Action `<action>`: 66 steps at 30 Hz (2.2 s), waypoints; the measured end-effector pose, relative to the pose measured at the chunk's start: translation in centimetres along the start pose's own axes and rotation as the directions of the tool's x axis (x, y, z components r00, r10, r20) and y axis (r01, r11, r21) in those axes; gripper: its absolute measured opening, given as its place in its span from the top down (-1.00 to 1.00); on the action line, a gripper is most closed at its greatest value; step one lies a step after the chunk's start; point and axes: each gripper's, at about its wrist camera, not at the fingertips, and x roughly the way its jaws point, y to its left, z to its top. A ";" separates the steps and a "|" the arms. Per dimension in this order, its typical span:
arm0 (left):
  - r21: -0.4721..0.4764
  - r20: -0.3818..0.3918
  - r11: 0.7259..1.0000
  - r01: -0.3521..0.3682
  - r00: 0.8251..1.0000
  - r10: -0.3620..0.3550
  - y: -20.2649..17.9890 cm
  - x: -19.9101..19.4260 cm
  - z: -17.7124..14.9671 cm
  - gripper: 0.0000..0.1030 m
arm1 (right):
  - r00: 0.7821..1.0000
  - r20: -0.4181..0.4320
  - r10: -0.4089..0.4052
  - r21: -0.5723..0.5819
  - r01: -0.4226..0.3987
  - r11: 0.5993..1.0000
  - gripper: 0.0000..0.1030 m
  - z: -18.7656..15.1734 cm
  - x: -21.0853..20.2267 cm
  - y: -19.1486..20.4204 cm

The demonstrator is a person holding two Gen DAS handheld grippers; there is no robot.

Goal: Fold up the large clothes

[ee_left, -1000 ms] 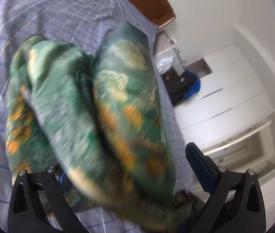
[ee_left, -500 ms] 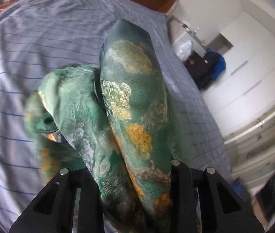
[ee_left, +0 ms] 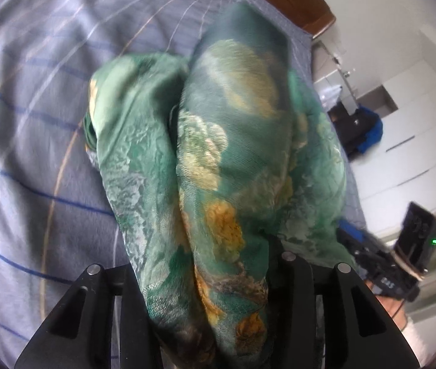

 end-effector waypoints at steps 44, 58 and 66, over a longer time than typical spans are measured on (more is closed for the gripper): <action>0.061 0.222 0.910 -0.409 0.895 0.387 -2.3 -14.3 -12.2 -0.77 | 0.996 0.061 -0.070 -0.048 0.073 0.996 -0.76 -8.3 -9.5 6.8; 0.095 0.294 0.914 -0.394 0.889 0.352 -6.4 -16.1 -14.9 -0.81 | 0.912 -0.017 -0.409 -0.003 0.409 0.912 -0.87 -14.0 -12.5 3.5; -0.024 0.116 0.995 -0.101 0.988 0.103 -2.1 -11.8 -6.8 -0.81 | 0.988 0.133 -0.075 0.123 0.058 0.991 -0.95 -9.9 -14.4 -0.6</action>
